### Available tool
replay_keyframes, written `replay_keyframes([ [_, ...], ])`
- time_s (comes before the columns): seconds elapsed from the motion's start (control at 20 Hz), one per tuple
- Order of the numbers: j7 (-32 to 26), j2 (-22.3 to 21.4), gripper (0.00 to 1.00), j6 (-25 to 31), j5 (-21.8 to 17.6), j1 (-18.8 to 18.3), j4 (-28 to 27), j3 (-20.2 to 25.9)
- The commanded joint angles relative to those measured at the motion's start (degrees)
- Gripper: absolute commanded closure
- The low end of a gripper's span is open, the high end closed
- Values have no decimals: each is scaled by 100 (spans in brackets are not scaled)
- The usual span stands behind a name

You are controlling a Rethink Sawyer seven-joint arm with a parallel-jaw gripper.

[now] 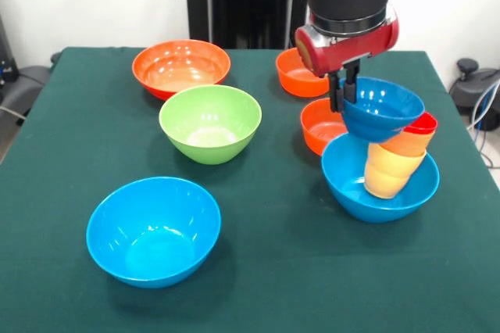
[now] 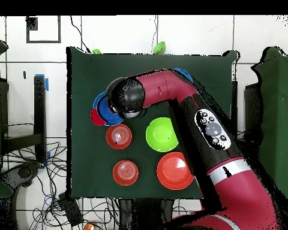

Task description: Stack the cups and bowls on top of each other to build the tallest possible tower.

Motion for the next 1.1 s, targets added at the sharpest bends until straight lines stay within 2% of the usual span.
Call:
replay_keyframes([
  [0.05,-72,83,100,156,109,251,216,-153],
  [0.5,-576,67,100,566,63,203,-250,-197],
  [1.1,-700,128,100,783,48,216,-503,-178],
])
